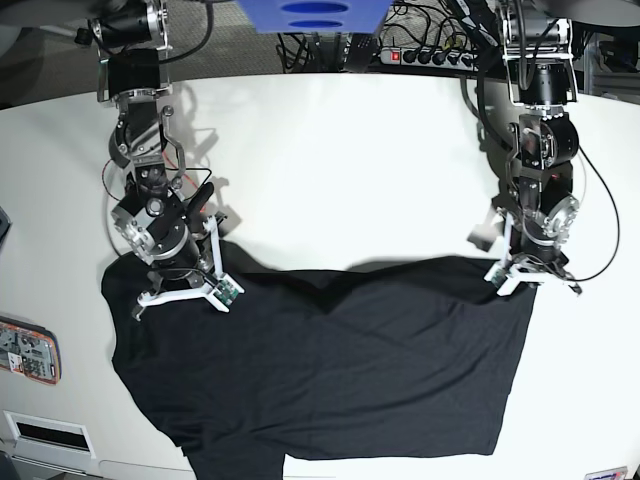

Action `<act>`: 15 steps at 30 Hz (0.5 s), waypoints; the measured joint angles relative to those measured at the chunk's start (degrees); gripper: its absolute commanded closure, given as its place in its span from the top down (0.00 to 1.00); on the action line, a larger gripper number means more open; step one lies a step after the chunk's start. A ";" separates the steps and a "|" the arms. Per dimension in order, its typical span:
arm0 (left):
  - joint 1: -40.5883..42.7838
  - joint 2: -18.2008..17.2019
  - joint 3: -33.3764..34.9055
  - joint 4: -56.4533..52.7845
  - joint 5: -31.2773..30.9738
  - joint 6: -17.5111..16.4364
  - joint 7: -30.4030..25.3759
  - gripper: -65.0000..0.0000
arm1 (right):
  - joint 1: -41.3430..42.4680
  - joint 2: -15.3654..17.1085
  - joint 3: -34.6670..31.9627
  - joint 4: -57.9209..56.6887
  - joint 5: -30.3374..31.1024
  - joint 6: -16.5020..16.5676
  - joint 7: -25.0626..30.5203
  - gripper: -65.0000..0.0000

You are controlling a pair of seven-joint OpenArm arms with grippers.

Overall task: Fold the T-shirt properly
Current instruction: 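Lift both held edges and carry them across the shirt body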

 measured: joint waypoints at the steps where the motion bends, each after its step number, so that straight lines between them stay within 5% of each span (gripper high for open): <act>1: -1.14 0.37 -0.37 -0.28 0.37 -0.24 0.90 0.00 | 1.51 0.02 0.00 -1.27 0.04 0.00 0.17 0.00; 15: -8.85 1.27 -2.21 -2.23 0.13 0.63 -0.37 0.00 | 4.68 0.15 0.11 -13.86 -0.28 -0.66 1.31 0.00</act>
